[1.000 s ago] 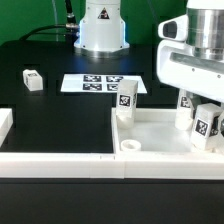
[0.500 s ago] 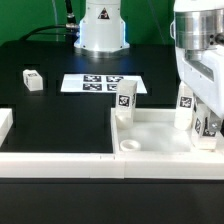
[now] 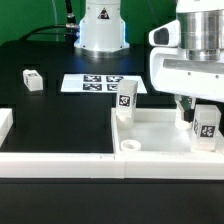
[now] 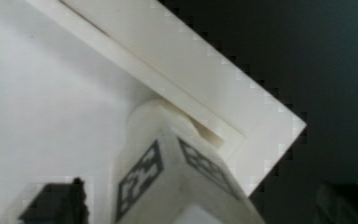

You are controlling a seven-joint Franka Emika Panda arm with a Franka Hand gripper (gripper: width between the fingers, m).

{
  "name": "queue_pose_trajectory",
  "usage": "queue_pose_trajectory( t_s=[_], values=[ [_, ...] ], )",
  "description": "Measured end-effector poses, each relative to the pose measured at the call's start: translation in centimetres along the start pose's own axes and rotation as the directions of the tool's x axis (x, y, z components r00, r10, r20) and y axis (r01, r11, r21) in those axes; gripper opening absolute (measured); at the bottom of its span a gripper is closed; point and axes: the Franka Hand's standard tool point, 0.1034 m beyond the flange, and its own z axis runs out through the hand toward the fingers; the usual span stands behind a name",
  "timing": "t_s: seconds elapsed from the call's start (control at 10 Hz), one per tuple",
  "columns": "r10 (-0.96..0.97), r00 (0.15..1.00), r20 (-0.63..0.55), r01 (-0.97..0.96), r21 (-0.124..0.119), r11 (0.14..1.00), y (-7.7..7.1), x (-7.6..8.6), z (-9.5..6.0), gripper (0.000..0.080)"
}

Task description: Assemble square table

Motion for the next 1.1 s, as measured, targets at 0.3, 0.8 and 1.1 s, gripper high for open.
queue_pose_trajectory(
  t_s=[0.3, 0.8, 1.1],
  values=[
    [-0.199, 0.98, -0.004, 0.199, -0.006, 0.98, 0.1, 0.07, 0.07, 0.0649],
    [-0.626, 0.78, -0.026, 0.623, -0.068, 0.779, 0.09, 0.05, 0.21, 0.0525],
    [-0.488, 0.872, -0.035, 0.485, -0.063, 0.872, 0.24, 0.15, 0.27, 0.0288]
  ],
)
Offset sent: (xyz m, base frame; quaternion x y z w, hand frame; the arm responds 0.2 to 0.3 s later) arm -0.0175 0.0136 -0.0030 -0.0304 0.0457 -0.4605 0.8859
